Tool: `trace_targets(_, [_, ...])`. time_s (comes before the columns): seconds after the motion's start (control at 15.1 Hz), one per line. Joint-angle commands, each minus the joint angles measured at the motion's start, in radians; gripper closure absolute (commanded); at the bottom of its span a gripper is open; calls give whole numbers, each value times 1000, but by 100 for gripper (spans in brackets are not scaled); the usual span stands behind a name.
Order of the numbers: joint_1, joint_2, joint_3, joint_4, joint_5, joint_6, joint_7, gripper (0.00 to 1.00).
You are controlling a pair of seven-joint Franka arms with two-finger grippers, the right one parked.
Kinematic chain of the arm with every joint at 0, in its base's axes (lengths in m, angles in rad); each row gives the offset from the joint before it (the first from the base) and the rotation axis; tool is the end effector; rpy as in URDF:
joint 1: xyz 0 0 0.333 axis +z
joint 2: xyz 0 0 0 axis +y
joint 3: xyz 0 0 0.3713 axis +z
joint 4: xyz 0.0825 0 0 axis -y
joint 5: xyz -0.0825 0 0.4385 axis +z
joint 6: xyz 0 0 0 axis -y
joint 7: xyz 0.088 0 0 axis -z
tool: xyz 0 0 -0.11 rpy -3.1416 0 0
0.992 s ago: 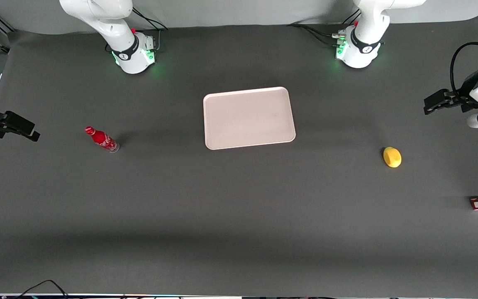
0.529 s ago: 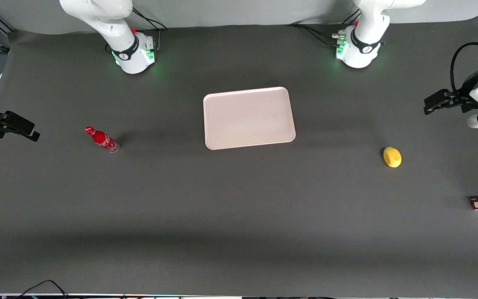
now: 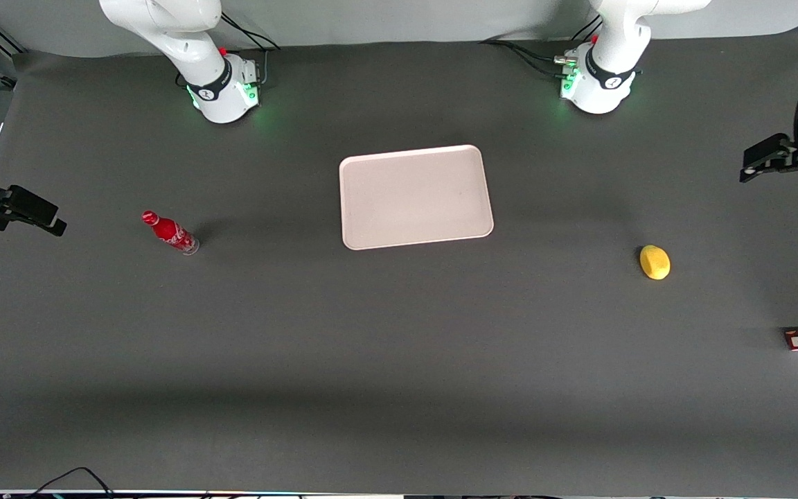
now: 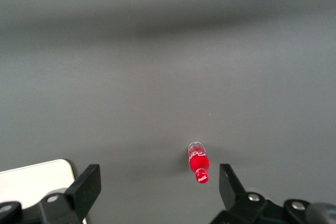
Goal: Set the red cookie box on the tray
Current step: 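Move the open left gripper down over the red tartan cookie box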
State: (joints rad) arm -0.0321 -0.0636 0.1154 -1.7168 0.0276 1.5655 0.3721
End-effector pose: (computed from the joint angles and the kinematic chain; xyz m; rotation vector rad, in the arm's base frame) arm 0.5783 0.0534 0.6374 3.1052 -0.4541 -0.1420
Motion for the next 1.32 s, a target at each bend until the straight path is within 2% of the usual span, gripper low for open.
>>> trace_targets(0.0, [-2, 50, 72, 28, 12, 30, 302, 0])
trace_targets(0.33, [0, 114, 164, 28, 69, 132, 692, 0])
trace_targets(0.6, [66, 168, 187, 25, 54, 261, 974, 0])
trace_targets(0.86, [190, 278, 187, 45, -59, 375, 1291, 0])
trace_targets(1.06, [285, 465, 185, 207, -136, 369, 1479, 0])
trace_targets(1.26, [337, 600, 182, 331, -181, 363, 1541, 0])
